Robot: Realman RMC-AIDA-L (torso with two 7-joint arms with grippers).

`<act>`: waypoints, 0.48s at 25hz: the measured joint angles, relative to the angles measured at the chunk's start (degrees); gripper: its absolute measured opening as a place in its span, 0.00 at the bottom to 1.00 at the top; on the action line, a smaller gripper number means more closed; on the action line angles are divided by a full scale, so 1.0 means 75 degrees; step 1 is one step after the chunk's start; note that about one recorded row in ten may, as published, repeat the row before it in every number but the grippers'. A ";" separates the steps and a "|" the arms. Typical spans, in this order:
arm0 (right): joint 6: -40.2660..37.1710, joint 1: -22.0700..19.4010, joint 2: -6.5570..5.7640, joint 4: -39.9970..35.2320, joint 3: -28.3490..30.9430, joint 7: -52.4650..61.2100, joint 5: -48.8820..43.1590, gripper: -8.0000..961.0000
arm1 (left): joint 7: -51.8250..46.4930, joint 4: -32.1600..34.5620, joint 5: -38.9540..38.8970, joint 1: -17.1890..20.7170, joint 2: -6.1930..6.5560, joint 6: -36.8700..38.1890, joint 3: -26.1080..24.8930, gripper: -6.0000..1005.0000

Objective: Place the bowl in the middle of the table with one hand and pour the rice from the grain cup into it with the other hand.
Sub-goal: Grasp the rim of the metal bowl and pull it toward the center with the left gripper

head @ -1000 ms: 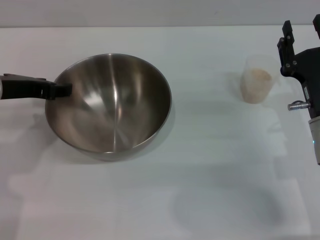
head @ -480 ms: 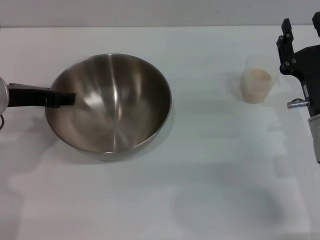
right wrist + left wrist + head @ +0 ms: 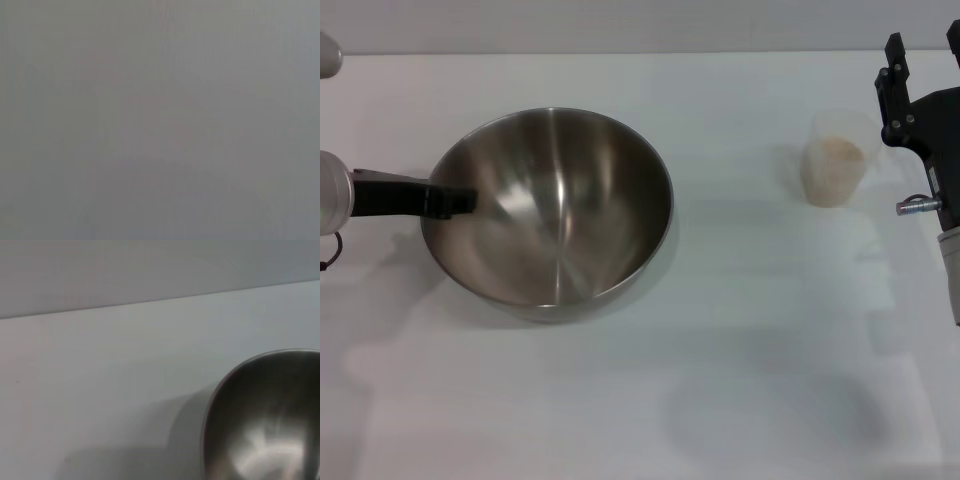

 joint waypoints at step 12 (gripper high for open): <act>-0.0261 -0.0033 0.0007 -0.0081 -0.0010 0.0000 -0.0075 0.56 | 0.0098 -0.0030 0.0067 -0.0204 0.0001 -0.0257 0.0181 0.23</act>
